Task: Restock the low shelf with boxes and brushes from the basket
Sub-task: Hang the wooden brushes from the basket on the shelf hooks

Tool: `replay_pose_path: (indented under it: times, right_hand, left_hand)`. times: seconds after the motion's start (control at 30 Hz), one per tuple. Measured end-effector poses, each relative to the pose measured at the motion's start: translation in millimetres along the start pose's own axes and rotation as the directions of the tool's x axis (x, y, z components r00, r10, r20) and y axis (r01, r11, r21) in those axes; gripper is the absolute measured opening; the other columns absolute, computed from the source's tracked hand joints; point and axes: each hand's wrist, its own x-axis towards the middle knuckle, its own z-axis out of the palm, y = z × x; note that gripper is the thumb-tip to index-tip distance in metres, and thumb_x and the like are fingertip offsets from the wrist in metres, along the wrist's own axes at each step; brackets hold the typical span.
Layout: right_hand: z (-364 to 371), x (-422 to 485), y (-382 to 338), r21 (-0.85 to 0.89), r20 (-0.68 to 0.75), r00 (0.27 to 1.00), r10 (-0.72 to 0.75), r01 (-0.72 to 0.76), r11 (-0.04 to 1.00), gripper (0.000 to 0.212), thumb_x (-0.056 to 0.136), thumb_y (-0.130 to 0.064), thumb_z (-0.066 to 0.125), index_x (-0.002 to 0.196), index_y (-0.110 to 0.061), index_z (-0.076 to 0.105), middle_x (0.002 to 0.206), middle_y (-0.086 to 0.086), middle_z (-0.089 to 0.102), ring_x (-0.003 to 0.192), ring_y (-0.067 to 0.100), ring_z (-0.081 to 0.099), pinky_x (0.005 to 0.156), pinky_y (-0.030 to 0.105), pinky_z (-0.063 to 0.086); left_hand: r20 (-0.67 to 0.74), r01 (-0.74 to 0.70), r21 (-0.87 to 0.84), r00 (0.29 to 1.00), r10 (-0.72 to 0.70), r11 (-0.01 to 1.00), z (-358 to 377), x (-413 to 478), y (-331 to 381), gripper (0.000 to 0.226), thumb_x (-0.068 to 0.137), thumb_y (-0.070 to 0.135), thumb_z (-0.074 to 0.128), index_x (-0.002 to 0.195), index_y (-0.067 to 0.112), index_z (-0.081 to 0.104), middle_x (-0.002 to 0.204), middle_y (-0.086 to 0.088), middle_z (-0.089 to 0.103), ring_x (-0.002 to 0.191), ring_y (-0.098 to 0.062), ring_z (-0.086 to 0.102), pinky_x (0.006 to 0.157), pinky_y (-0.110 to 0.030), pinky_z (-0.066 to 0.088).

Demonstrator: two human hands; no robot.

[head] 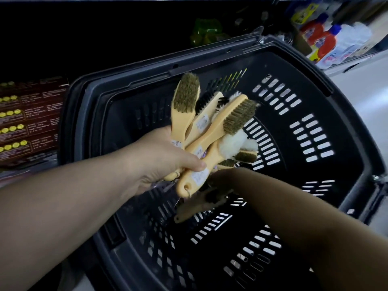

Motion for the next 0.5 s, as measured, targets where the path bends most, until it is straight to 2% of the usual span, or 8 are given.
replay_pose_path:
  times: [0.1,0.17,0.23,0.27,0.3,0.37,0.43,0.5]
  right_hand:
    - [-29.4,-44.6,7.8,0.143,-0.018,1.0,0.005,-0.002,0.99,0.058,0.081,-0.031,0.07,0.131,-0.013,0.047,0.125,0.005,0.054,0.116,0.024,0.052,0.098,0.039,0.046]
    - [-39.9,-77.0,17.9,0.246,-0.205,0.979,-0.006,0.057,0.968,0.058,0.073,-0.028,0.078,0.124,-0.013,0.055,0.12,0.002,0.061,0.112,0.021,0.056,0.099,0.037,0.045]
    - [-42.9,-113.6,28.2,0.449,-0.368,0.928,-0.052,0.226,0.864,0.045,0.067,-0.016,0.083,0.109,-0.018,0.065,0.108,0.002,0.07,0.103,0.019,0.064,0.094,0.034,0.05]
    - [-42.5,-133.3,31.3,0.571,-0.42,0.902,-0.1,0.349,0.743,0.04,0.066,-0.007,0.082,0.101,-0.019,0.068,0.1,0.002,0.072,0.096,0.017,0.067,0.087,0.031,0.054]
    - [-42.7,-151.0,30.6,0.659,-0.482,0.861,-0.159,0.476,0.582,0.042,0.064,0.002,0.081,0.1,-0.017,0.068,0.095,0.004,0.072,0.09,0.017,0.068,0.08,0.027,0.056]
    - [-42.9,-178.7,23.2,0.738,-0.611,0.766,-0.202,0.643,0.205,0.06,0.055,0.002,0.084,0.109,-0.006,0.061,0.092,0.011,0.068,0.084,0.022,0.066,0.073,0.029,0.057]
    - [-44.1,-193.1,7.8,0.669,-0.742,0.647,-0.178,0.732,-0.129,0.061,0.044,-0.012,0.092,0.1,-0.011,0.067,0.085,0.007,0.07,0.078,0.019,0.068,0.07,0.03,0.057]
    - [-51.0,-200.5,-16.6,0.569,-0.813,0.577,-0.084,0.753,-0.332,0.049,0.051,-0.022,0.089,0.095,-0.013,0.069,0.086,0.006,0.071,0.082,0.017,0.069,0.078,0.038,0.058]
  left_hand:
    - [-0.013,-0.002,-0.001,1.0,0.002,1.0,-1.9,-5.2,0.9,0.039,0.065,0.003,0.079,0.097,0.02,0.064,0.063,0.011,0.069,0.056,-0.002,0.064,0.042,-0.015,0.043]
    - [-0.008,0.001,-0.005,1.0,-0.001,1.0,-3.7,-12.2,3.2,0.041,0.065,0.003,0.079,0.101,0.019,0.065,0.081,0.004,0.073,0.076,-0.012,0.068,0.059,-0.025,0.053]
    - [0.007,-0.007,-0.015,1.0,0.008,1.0,-6.1,-22.2,8.0,0.042,0.066,0.001,0.078,0.102,0.018,0.066,0.091,-0.001,0.074,0.087,-0.019,0.069,0.078,-0.034,0.056]
    - [0.019,-0.019,-0.027,1.0,0.019,0.999,-8.2,-27.3,10.7,0.04,0.067,0.001,0.077,0.101,0.018,0.067,0.09,-0.001,0.075,0.086,-0.018,0.07,0.077,-0.033,0.056]
    - [0.025,-0.04,-0.048,0.999,0.041,0.998,-10.9,-32.8,13.2,0.037,0.069,0.0,0.076,0.099,0.018,0.068,0.087,-0.001,0.075,0.079,-0.015,0.071,0.07,-0.027,0.057]
    - [0.004,-0.107,-0.099,0.994,0.108,0.989,-18.9,-44.8,17.1,0.032,0.071,-0.002,0.074,0.095,0.018,0.068,0.074,0.003,0.074,0.059,-0.006,0.068,0.048,-0.016,0.051]
    - [-0.052,-0.183,-0.123,0.983,0.178,0.975,-29.0,-57.5,18.0,0.031,0.071,-0.001,0.073,0.094,0.019,0.067,0.067,0.007,0.072,0.051,-0.002,0.064,0.04,-0.011,0.042]
    - [-0.136,-0.242,-0.156,0.966,0.221,0.958,-40.6,-69.9,16.2,0.029,0.07,0.001,0.073,0.092,0.019,0.066,0.059,0.009,0.069,0.045,0.001,0.059,0.037,-0.01,0.038]
